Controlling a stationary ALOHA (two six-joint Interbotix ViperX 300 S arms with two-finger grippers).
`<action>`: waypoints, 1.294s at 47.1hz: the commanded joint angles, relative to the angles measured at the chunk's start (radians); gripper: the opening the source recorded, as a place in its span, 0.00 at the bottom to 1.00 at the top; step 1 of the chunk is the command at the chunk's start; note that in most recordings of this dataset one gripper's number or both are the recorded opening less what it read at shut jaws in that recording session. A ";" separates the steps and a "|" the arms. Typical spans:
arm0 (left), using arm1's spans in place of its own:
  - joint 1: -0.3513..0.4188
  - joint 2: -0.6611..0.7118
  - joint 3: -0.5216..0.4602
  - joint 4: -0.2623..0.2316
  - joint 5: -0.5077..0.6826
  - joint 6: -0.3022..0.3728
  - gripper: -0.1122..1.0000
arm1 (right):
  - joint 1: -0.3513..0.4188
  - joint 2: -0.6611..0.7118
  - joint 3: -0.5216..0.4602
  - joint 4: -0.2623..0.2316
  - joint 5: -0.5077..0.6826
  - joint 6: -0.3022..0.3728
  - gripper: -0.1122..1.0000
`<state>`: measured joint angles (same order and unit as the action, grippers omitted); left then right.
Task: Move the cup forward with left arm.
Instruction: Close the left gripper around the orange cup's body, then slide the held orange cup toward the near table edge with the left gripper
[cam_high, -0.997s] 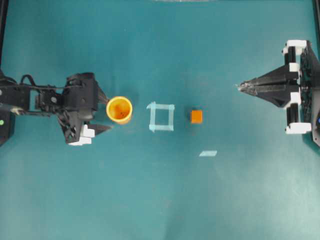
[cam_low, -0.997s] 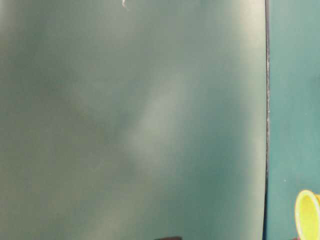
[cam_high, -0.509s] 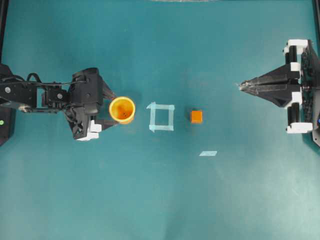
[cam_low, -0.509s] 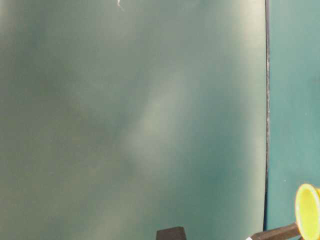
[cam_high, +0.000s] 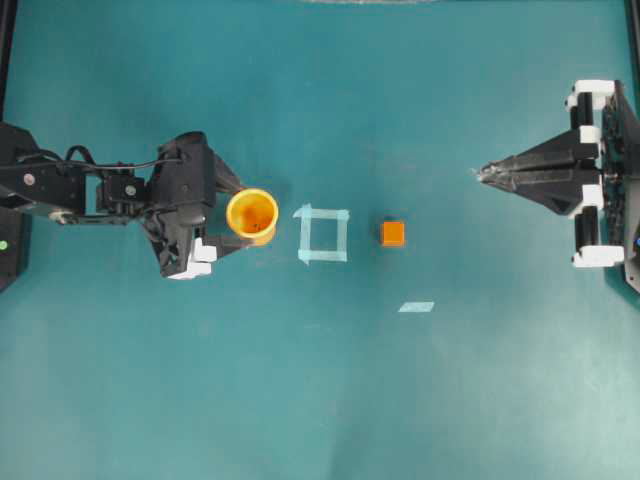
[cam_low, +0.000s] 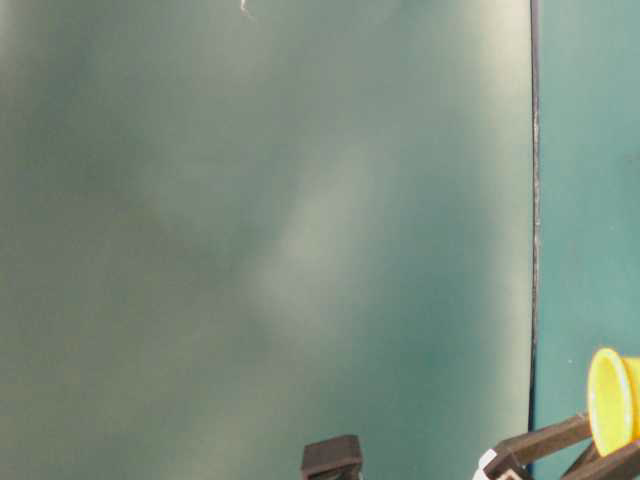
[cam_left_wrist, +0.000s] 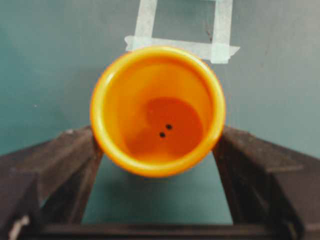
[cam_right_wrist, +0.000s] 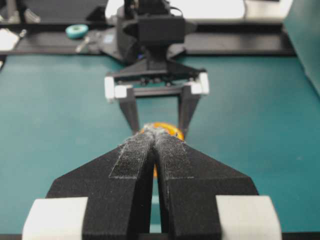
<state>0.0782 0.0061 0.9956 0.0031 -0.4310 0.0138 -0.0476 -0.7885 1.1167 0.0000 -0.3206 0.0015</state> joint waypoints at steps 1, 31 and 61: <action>-0.009 0.006 -0.026 0.003 -0.015 0.000 0.81 | -0.002 -0.002 -0.031 0.003 -0.003 0.002 0.10; -0.025 0.044 -0.051 0.002 -0.054 0.000 0.78 | -0.002 -0.003 -0.032 0.002 0.005 0.002 0.10; -0.052 -0.040 -0.035 0.003 -0.011 0.000 0.74 | -0.002 -0.003 -0.034 0.002 0.005 0.002 0.10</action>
<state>0.0414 -0.0046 0.9618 0.0046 -0.4387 0.0138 -0.0476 -0.7900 1.1152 0.0000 -0.3129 0.0015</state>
